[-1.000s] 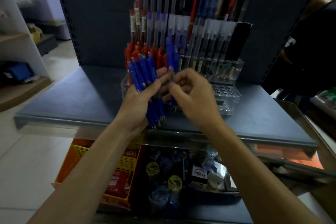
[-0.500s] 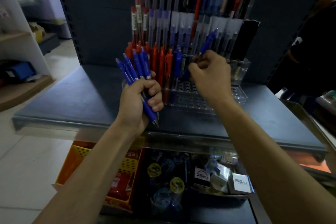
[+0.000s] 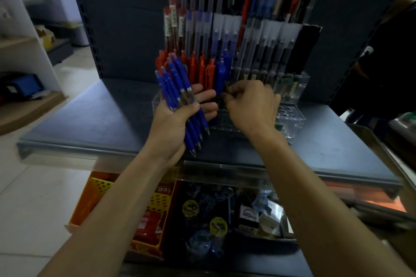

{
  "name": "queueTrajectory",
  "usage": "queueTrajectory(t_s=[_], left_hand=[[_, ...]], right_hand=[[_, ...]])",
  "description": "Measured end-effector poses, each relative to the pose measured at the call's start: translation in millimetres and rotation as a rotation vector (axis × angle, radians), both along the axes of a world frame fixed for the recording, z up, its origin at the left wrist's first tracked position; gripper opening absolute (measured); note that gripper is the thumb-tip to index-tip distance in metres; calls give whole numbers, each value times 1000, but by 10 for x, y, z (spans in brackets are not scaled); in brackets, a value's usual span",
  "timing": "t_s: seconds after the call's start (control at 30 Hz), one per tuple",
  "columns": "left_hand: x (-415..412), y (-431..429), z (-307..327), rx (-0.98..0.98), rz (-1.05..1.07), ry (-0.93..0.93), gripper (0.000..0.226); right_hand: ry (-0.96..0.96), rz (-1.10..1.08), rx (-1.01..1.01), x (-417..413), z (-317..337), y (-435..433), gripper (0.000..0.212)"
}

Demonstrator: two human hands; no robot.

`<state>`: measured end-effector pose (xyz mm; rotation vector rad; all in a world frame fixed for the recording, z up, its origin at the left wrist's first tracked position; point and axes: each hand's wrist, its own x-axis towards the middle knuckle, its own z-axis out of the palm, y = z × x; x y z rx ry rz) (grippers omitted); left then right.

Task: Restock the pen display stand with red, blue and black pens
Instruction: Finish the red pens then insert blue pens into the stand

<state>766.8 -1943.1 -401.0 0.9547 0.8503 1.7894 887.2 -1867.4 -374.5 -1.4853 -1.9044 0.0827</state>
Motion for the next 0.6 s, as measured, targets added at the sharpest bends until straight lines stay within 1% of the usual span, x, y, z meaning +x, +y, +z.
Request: queueTrajectory(t_s=[0.13, 0.27, 0.4, 0.5, 0.6], left_hand=[[-3, -49, -10, -33, 19, 13, 28], [-61, -95, 11, -29, 16, 10, 27], [-94, -133, 25, -15, 3, 30, 27], [-132, -116, 1, -32, 8, 50, 28], [-136, -87, -11, -44, 29, 35, 28]], right_hand=[[-31, -13, 14, -18, 7, -50, 20], [-126, -27, 51, -57, 14, -69, 21], [-50, -34, 13, -3, -7, -79, 22], [-103, -35, -31, 15, 19, -61, 23], [-150, -35, -26, 10, 51, -49, 29]])
